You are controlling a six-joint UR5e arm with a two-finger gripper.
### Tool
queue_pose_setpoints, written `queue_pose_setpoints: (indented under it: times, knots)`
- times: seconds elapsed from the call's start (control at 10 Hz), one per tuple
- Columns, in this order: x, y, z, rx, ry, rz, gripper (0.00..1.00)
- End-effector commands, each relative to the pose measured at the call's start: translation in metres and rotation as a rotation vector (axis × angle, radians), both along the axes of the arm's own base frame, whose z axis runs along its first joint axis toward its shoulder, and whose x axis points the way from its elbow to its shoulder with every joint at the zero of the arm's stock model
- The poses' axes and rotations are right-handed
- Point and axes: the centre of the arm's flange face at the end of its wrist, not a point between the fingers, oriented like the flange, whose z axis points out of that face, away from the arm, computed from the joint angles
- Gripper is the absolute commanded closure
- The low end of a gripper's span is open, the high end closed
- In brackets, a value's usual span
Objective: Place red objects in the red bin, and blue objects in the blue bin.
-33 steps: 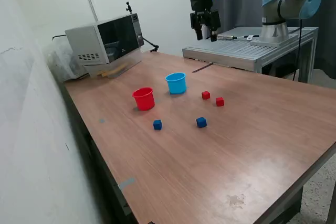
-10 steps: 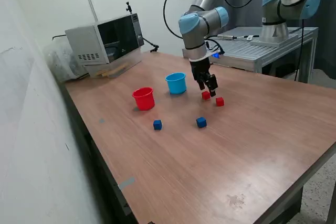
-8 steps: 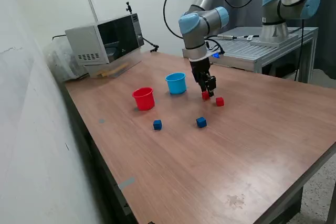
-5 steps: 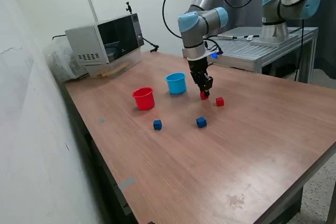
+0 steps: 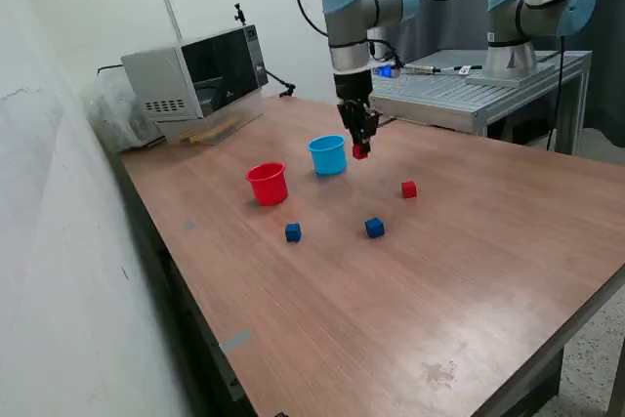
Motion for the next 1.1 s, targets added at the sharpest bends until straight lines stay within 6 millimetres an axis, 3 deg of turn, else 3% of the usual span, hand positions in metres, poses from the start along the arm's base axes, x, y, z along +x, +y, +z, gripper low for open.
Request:
queue_pose_setpoints:
  times: [0.0, 0.4, 0.6, 1.0]
  knots:
    - [-0.024, 0.013, 0.065, 0.008, 0.099, -0.017, 1.0]
    - [-0.063, 0.054, 0.11, 0.017, 0.254, -0.081, 1.0]
    - [-0.087, 0.08, 0.097, 0.02, 0.296, -0.139, 1.0]
    - [-0.122, 0.121, 0.029, 0.025, 0.249, -0.201, 1.0]
